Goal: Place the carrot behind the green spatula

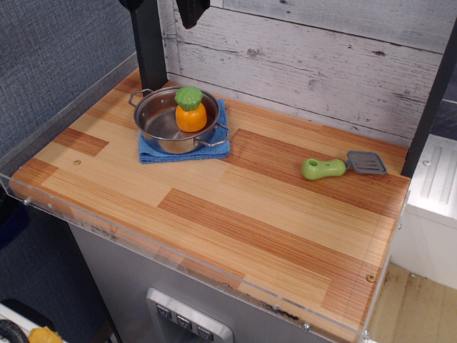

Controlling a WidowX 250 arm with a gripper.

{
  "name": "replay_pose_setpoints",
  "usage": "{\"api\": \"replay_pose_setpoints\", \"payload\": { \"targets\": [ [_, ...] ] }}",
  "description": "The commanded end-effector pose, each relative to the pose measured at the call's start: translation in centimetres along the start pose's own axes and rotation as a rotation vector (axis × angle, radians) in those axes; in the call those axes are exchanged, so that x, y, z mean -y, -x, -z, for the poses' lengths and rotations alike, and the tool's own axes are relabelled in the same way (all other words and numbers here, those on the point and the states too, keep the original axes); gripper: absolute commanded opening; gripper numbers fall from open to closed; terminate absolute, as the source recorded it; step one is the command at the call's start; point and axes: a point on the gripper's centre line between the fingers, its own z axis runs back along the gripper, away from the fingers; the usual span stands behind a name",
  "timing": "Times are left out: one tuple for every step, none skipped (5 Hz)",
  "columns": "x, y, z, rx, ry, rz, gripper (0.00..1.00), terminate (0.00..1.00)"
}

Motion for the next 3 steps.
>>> {"api": "replay_pose_setpoints", "payload": {
  "targets": [
    [0.0, 0.0, 0.0, 0.000, 0.000, 0.000, 1.00, 0.00],
    [-1.8, -1.3, 1.4, 0.011, 0.005, 0.006, 1.00, 0.00],
    [-3.0, -2.4, 2.8, -0.019, 0.037, 0.075, 1.00, 0.00]
  ]
}}
